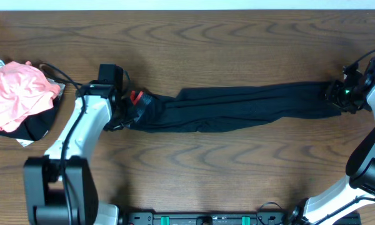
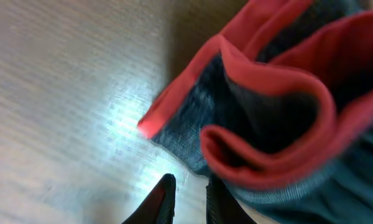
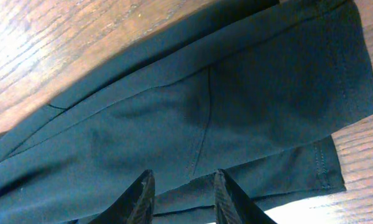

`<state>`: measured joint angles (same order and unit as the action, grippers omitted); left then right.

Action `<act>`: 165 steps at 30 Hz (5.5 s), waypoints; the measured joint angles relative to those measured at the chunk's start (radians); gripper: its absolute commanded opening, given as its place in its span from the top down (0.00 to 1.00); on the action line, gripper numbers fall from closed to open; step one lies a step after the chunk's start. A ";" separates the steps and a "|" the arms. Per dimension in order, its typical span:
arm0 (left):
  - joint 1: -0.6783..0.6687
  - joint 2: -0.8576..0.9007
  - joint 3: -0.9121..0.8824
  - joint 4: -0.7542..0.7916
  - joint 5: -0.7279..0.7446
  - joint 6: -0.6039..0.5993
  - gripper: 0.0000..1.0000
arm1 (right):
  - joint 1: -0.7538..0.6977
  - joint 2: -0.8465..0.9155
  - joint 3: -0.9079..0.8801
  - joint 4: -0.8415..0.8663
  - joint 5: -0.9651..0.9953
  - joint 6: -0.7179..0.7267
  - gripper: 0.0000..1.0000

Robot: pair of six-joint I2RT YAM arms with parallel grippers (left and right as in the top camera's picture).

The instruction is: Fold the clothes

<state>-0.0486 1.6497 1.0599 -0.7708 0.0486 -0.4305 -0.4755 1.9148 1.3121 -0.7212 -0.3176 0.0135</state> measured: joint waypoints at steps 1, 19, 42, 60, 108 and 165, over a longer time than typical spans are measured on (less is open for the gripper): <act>0.000 0.015 0.000 0.013 0.002 0.000 0.81 | 0.000 0.000 0.000 0.000 0.000 0.000 0.69; -0.021 0.071 -0.012 0.466 0.067 0.005 0.78 | 0.000 0.000 0.000 -0.004 0.000 0.000 0.69; -0.018 0.071 -0.012 0.400 0.046 0.463 0.46 | 0.000 0.000 0.000 -0.005 0.001 0.000 0.69; -0.006 0.142 -0.012 0.407 0.073 0.544 0.44 | 0.000 0.000 0.000 -0.008 0.001 0.000 0.69; 0.001 -0.156 -0.026 -0.220 0.076 0.217 0.84 | 0.000 0.000 -0.039 0.029 0.008 0.000 0.66; -0.052 0.176 0.006 -0.002 -0.127 0.172 0.93 | 0.000 0.000 -0.040 0.026 0.012 0.000 0.65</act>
<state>-0.1005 1.8256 1.0657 -0.7727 -0.0784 -0.2588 -0.4755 1.9148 1.2720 -0.6949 -0.3058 0.0135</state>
